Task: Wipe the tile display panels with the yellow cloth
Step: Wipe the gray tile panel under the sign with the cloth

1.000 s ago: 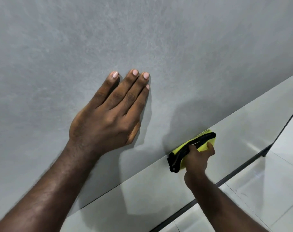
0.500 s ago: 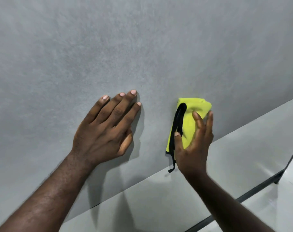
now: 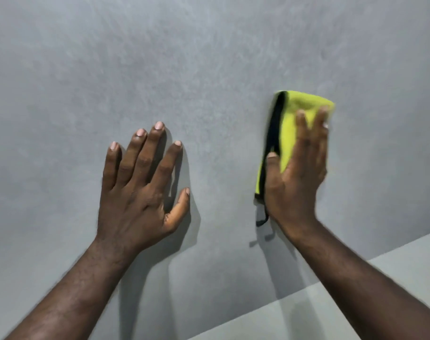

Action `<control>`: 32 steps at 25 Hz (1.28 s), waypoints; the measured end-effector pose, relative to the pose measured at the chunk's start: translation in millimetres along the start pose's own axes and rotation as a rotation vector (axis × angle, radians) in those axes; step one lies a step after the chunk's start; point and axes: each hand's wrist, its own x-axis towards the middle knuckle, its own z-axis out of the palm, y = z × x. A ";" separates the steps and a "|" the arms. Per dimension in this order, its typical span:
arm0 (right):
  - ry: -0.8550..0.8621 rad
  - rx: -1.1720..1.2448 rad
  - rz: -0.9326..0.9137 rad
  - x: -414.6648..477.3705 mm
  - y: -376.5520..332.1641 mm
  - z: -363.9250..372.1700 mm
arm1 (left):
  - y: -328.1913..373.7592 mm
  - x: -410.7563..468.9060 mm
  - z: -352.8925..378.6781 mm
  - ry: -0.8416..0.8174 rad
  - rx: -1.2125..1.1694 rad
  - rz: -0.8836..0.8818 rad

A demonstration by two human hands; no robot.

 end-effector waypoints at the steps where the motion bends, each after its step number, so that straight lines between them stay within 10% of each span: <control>1: -0.084 -0.069 -0.222 5.7 -7.6 1.7 | 0.2 6.1 1.1 0.010 0.000 -0.001; 3: -0.186 -0.116 -0.510 25.3 -13.6 1.5 | 3.1 10.6 3.1 0.024 0.001 -0.014; 8: 0.039 0.099 -0.054 63.6 -44.3 9.6 | 12.3 1.8 9.7 -0.005 0.012 -0.009; 12: -0.297 -0.188 -0.836 72.5 -37.6 -6.3 | 9.3 1.4 10.4 0.003 -0.011 0.020; 16: 0.058 0.092 -0.036 75.2 -26.4 -0.2 | 12.4 3.9 8.3 -0.012 -0.064 -0.006; 20: -0.247 -0.104 -0.519 65.3 5.1 -21.2 | 19.7 18.8 9.1 -0.008 -0.064 0.097; 24: 0.155 0.162 0.297 59.3 40.3 -27.6 | 53.5 36.6 15.9 -0.040 -0.105 0.068; 28: -0.204 0.005 -0.219 4.5 87.1 -41.2 | 95.5 49.8 32.0 -0.063 -0.097 0.144; 32: 0.093 0.176 0.527 -57.8 131.1 -49.1 | 137.0 35.7 45.0 -0.101 -0.110 0.178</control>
